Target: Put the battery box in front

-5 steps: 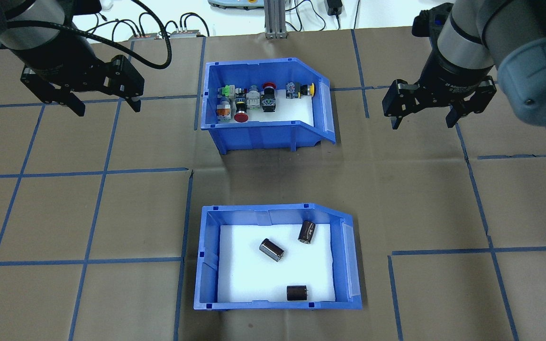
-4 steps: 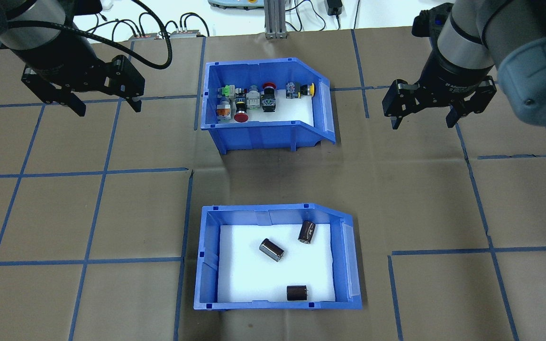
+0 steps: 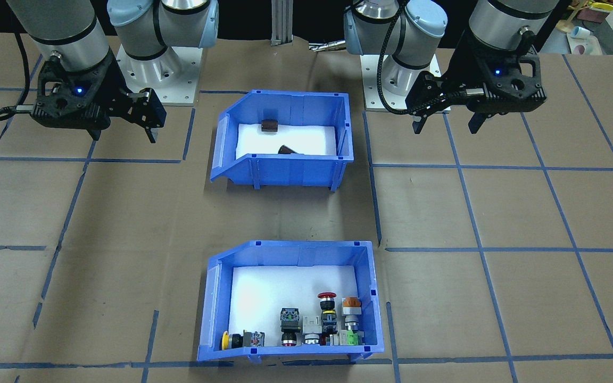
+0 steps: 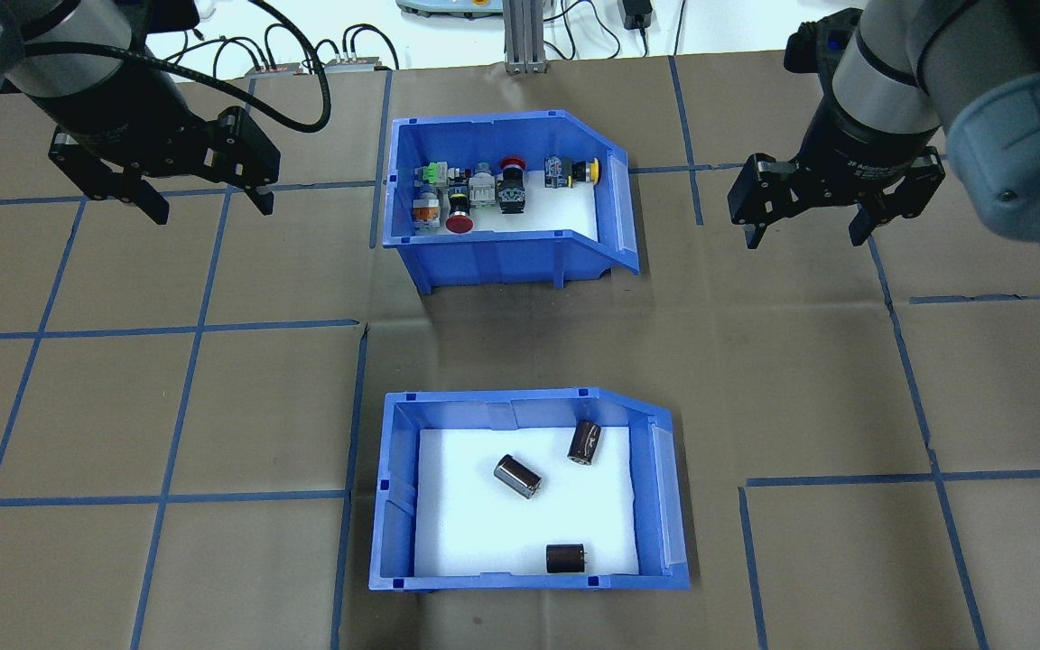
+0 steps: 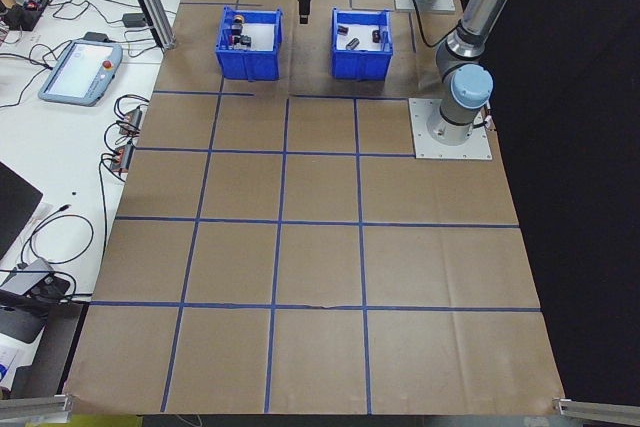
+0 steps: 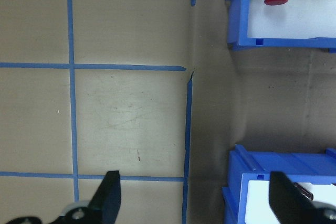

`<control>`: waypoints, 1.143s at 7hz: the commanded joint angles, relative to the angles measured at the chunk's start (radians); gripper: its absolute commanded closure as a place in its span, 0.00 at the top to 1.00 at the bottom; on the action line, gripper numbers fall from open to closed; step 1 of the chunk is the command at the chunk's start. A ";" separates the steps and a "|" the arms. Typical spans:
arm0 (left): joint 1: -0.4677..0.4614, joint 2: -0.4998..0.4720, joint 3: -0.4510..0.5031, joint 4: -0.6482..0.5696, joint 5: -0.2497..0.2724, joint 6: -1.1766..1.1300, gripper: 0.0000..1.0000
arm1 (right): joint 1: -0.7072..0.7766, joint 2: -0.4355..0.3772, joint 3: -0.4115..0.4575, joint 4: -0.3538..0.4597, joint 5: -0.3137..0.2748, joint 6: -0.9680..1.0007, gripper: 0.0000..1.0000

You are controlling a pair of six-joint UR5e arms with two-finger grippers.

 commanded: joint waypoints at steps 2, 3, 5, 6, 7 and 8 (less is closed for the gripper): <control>0.001 0.018 -0.006 -0.002 0.003 0.013 0.99 | 0.002 0.000 0.001 -0.002 0.002 -0.015 1.00; 0.000 0.030 -0.034 -0.002 0.000 -0.012 0.99 | 0.002 0.017 -0.005 -0.002 0.004 -0.027 1.00; 0.000 0.119 -0.161 0.008 0.000 -0.147 0.99 | 0.002 0.040 -0.015 -0.005 0.011 -0.192 1.00; 0.000 0.157 -0.242 0.047 -0.001 -0.214 0.99 | 0.002 0.044 -0.018 -0.005 0.008 -0.204 1.00; -0.005 0.202 -0.315 0.052 -0.003 -0.332 0.99 | 0.003 0.048 -0.018 -0.005 0.013 -0.205 1.00; -0.006 0.246 -0.388 0.064 -0.038 -0.439 0.99 | 0.003 0.051 -0.018 -0.005 0.014 -0.223 1.00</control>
